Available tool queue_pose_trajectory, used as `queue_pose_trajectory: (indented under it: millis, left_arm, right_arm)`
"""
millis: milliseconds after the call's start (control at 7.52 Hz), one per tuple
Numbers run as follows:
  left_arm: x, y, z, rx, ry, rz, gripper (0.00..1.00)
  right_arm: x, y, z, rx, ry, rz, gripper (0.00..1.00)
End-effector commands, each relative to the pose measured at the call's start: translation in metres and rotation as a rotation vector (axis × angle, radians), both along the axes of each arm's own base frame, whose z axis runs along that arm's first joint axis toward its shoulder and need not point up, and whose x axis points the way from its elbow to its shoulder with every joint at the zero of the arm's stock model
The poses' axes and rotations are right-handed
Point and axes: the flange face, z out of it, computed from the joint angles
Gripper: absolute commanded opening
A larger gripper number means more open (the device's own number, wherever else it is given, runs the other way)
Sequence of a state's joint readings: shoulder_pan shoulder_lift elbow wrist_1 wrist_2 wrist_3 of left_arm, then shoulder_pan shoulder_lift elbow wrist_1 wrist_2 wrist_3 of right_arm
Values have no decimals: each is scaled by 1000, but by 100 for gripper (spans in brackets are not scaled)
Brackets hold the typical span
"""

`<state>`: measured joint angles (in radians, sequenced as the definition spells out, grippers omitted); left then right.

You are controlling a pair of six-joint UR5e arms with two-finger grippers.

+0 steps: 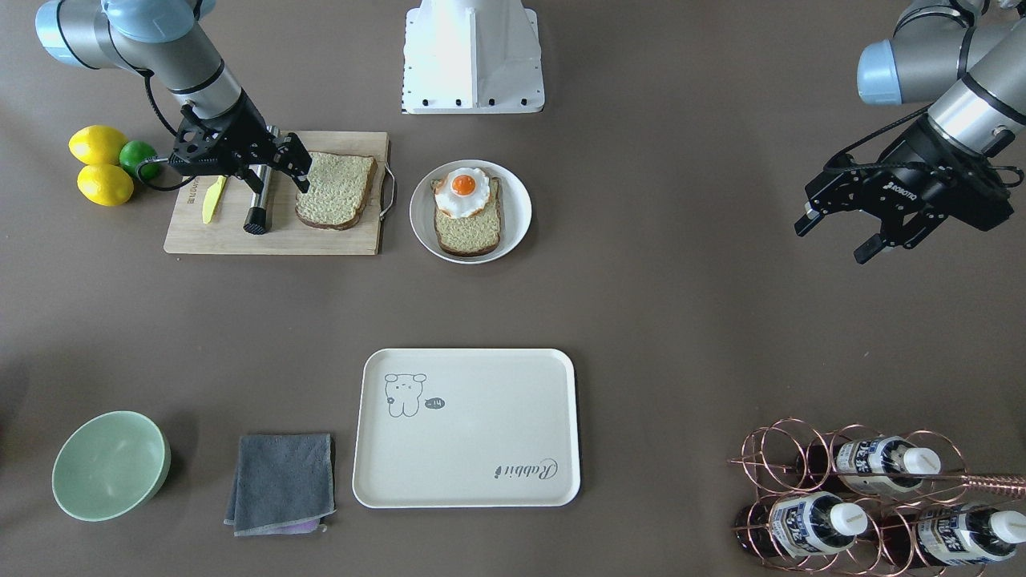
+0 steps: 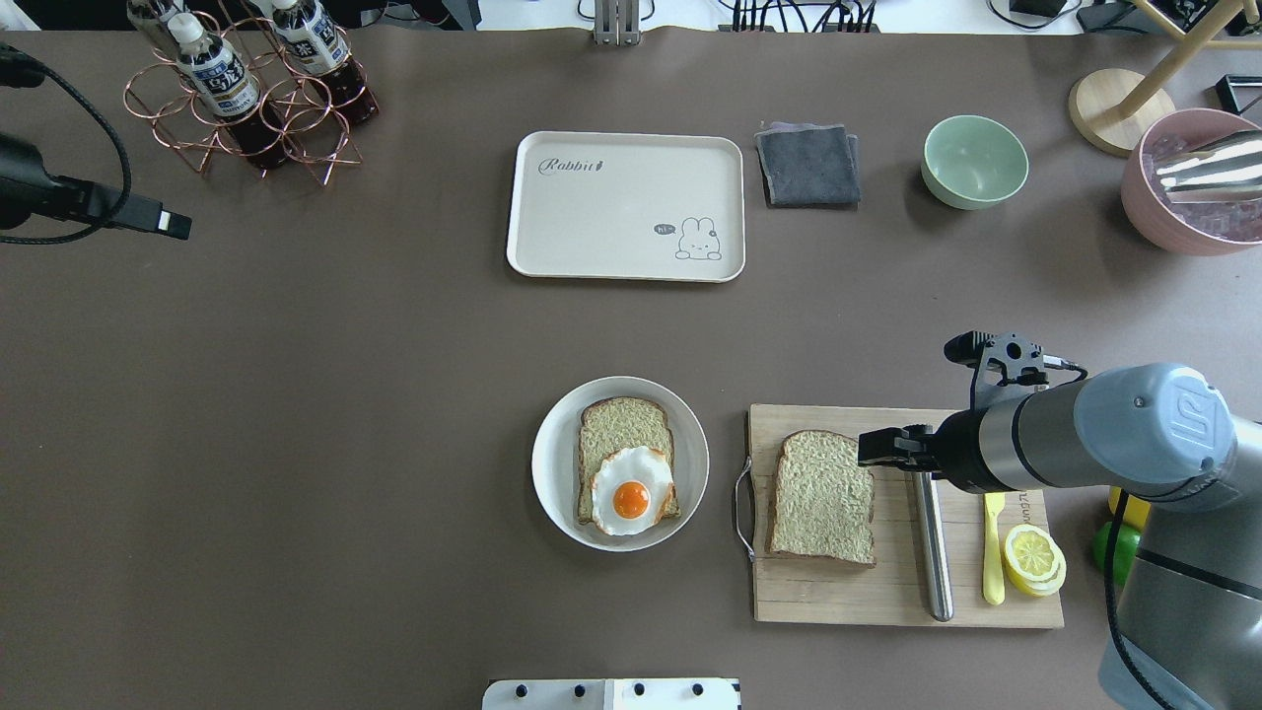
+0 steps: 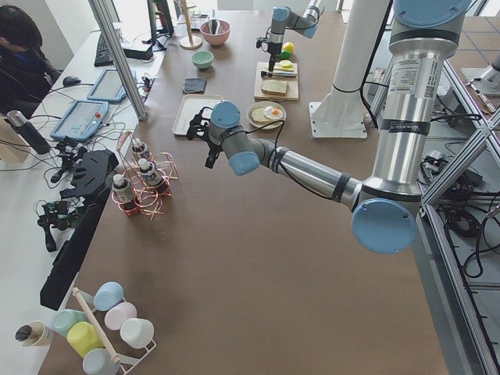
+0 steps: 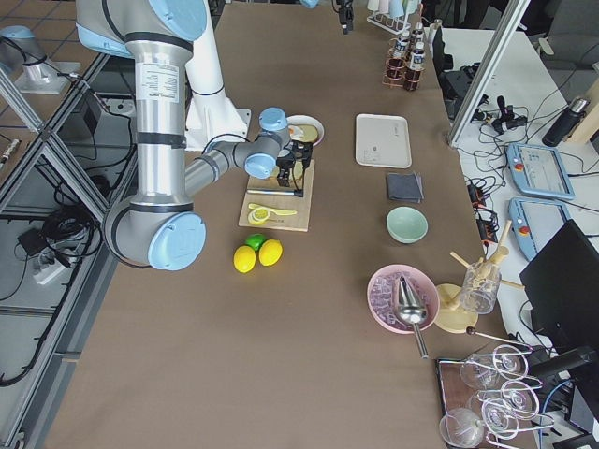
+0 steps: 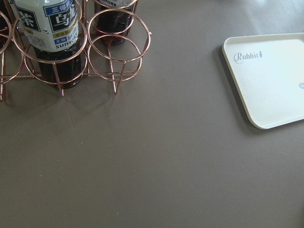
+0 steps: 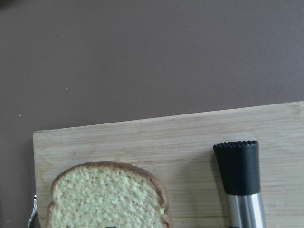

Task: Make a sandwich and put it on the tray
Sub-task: 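Move the right gripper down to the bread slice on the cutting board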

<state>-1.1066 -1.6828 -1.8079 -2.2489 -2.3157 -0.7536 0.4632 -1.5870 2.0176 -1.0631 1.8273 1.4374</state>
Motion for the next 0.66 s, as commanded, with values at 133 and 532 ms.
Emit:
queue_pose_trajectory:
  millis: [133, 532]
  left_arm:
    - [1, 0, 0, 2, -1, 2, 99]
    - [1, 0, -1, 4, 0, 2, 99]
  right_arm:
    - [-18, 3, -7, 20, -7, -2, 68]
    - [-30, -2, -2, 22, 3, -12, 63]
